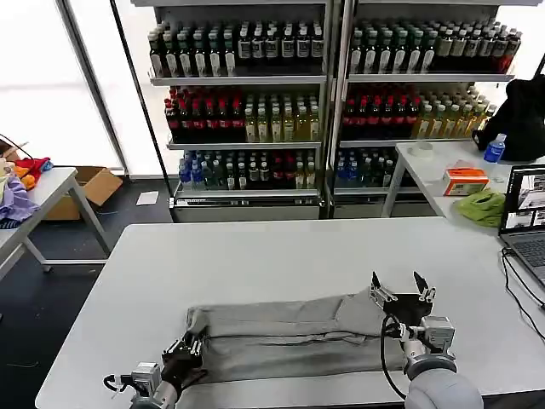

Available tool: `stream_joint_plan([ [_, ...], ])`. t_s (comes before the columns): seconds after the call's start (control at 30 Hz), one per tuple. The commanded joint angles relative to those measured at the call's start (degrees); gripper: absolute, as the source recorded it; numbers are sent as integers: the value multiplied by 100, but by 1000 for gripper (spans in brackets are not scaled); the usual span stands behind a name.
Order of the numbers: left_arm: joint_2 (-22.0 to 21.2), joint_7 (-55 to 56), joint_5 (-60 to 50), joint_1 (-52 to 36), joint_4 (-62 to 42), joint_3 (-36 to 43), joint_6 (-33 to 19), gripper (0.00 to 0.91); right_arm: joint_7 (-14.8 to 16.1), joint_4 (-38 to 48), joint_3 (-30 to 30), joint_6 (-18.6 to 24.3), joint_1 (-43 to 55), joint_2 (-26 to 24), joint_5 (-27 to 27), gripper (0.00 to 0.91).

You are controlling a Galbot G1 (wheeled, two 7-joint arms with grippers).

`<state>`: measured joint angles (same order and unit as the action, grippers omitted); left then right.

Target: Fold and organize the clothes.

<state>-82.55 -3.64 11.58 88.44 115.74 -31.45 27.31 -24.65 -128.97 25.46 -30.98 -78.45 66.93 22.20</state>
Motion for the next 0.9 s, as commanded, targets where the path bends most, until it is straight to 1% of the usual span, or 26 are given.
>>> stream_joint_plan([
  [0.03,89,26,20,-46,-13,-230,-159,0,-16,-3,5,-20,88,-10,19,907],
  [0.17,450,29,297,-141,127,-690,-131,0,-45,-31,-24,-80,207,-19,47,907],
  [0.23,776,1,429,-147,172,-1230,-138,0,-61,-46,-23,-104,278,-18,85,907],
  [0.27,833,-11,474,-156,160,-1412,-142,0,-74,-49,-20,-107,303,-21,102,907],
  [0.37,1347,-31,766,-187,27,-2111,-138,0,-92,-44,-8,-105,338,-40,146,907],
  [0.43,1769,-67,887,-184,-133,-2663,-167,0,-87,-35,-2,-96,343,-67,181,907],
  [0.5,2044,-74,861,-187,-311,-2953,-246,0,-93,-15,-8,-95,359,-67,189,907],
  [0.53,2248,-71,904,-200,-396,-3197,-257,0,-93,-3,-20,-93,372,-69,186,907],
  [0.57,2341,-56,916,-232,-459,-3311,-268,0,-93,0,-25,-93,374,-69,185,907],
  [0.67,2449,8,859,-329,-582,-3529,-304,0,-96,16,-58,-95,402,-63,181,907],
  [0.73,2443,16,771,-444,-618,-3594,-314,0,-100,19,-85,-108,416,-48,173,907],
  [0.9,2386,2,422,-503,-477,-3476,-387,0,-100,-25,-63,-109,365,-35,163,907],
])
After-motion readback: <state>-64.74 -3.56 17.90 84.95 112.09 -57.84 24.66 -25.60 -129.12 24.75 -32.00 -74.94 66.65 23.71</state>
